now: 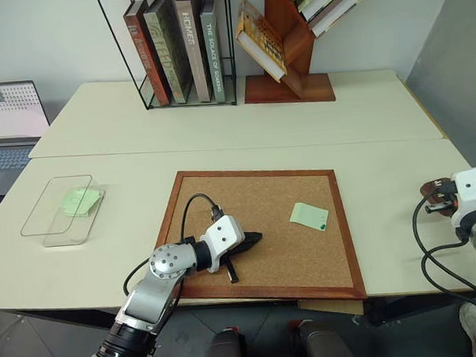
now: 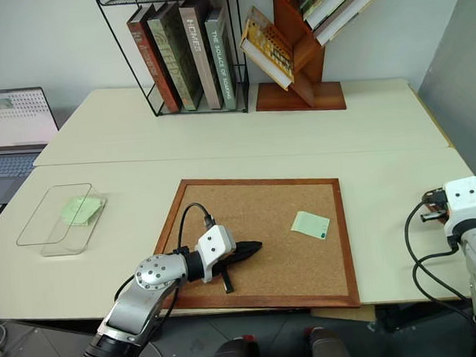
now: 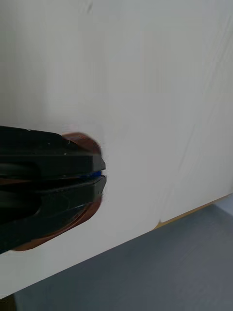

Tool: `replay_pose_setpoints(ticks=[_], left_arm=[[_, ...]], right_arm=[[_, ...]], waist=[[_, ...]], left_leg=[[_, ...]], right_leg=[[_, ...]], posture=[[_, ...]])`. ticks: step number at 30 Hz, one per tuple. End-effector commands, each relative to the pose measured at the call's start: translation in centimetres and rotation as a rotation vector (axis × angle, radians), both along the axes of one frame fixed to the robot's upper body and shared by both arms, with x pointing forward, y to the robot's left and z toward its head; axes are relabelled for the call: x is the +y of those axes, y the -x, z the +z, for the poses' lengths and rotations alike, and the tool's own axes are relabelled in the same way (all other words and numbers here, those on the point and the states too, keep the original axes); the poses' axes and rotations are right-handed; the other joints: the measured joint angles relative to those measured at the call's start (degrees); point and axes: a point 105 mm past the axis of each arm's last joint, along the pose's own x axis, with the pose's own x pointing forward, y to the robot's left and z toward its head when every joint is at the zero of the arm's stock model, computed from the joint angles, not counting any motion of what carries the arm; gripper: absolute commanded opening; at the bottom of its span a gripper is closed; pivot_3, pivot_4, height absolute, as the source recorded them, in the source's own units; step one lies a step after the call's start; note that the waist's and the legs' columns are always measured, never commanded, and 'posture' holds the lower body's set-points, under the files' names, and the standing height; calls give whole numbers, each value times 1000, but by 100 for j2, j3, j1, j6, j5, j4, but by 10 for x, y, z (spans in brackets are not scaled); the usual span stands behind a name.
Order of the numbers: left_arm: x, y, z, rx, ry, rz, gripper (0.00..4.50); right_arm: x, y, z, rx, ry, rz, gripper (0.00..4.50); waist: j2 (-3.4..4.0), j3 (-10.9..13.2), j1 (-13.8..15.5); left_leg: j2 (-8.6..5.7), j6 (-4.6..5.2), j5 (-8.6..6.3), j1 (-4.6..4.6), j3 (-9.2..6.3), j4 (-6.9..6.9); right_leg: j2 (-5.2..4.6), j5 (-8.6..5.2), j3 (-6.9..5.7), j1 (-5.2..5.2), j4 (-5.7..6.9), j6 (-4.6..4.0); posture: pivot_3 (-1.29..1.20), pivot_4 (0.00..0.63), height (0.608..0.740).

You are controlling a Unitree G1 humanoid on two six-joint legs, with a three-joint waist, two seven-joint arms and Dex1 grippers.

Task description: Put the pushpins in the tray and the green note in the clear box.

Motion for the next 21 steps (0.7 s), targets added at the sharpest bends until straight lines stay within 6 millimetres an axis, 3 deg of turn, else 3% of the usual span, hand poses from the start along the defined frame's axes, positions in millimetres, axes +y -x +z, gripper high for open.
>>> replay_pose_setpoints(ticks=[1, 17, 21], left_arm=[[1, 5, -14, 45, -43, -12, 0], [1, 8, -15, 44, -46, -12, 0], [1, 8, -15, 44, -48, -12, 0]], right_arm=[[-15, 2, 7, -10, 18, -79, 273], [-25, 1, 3, 19, 12, -126, 3309], [-24, -1, 16, -58, -5, -121, 4104]], waist=[[1, -1, 0], [4, -2, -2], [5, -3, -1]], left_leg=[[-1, 0, 0, 0, 0, 0], [-1, 0, 0, 0, -2, 0], [-1, 0, 0, -1, -1, -2]], right_leg=[[0, 0, 0, 0, 0, 0], [0, 0, -1, 0, 0, 0], [0, 1, -1, 0, -2, 2]], posture=[[0, 150, 740], [0, 150, 740], [0, 150, 740]])
